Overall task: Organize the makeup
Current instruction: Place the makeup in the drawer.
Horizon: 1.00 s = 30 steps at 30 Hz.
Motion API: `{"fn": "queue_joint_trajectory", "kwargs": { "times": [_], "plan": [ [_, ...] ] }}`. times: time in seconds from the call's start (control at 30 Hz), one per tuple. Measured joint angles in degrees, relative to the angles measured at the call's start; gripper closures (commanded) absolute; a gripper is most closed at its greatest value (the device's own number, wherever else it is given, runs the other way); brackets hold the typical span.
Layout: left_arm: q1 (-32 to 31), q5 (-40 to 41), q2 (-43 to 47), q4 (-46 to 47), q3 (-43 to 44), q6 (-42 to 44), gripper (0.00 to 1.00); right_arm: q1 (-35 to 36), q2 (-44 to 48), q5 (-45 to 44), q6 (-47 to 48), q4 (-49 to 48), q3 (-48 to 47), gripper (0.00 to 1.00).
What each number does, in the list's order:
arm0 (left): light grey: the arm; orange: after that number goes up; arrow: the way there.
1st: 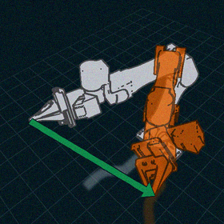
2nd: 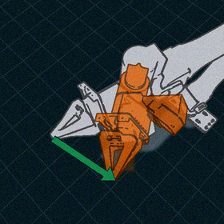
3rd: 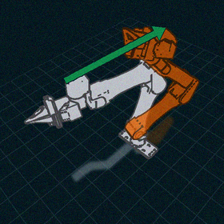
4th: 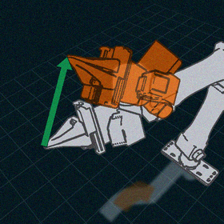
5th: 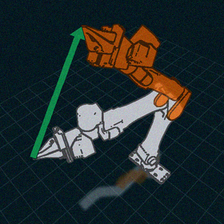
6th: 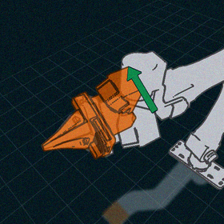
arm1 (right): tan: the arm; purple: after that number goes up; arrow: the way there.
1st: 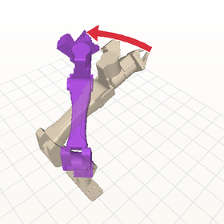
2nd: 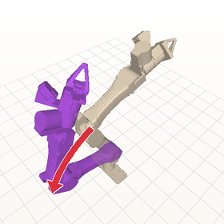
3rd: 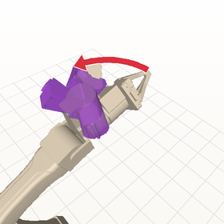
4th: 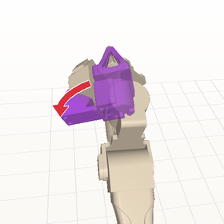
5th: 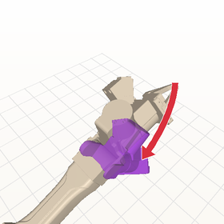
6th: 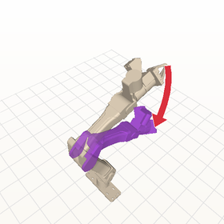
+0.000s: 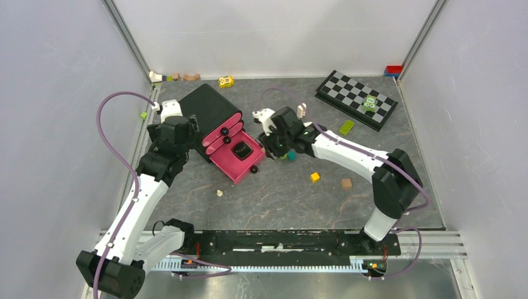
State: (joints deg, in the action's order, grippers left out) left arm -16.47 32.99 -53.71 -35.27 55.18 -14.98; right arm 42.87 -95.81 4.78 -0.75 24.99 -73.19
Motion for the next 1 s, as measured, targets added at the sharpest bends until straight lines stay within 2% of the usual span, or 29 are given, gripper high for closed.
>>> {"fn": "queue_joint_trajectory", "kwargs": {
  "times": [0.37, 0.7, 1.0],
  "plan": [
    [0.0, 0.6, 0.0, -0.4, 0.0, -0.7, 0.02, 6.9, -10.1, 1.0, -9.4, -8.0, -6.3, 0.67],
    [0.1, 0.6, -0.2, -0.6, 0.0, -0.9, 0.02, 11.5, -18.0, 1.2, -11.0, -10.0, -13.8, 0.66],
    [0.3, 0.6, -0.6, -0.7, 0.0, -0.9, 0.02, 12.7, -21.5, 1.1, -11.1, -10.6, -14.9, 0.65]
  ]
}}
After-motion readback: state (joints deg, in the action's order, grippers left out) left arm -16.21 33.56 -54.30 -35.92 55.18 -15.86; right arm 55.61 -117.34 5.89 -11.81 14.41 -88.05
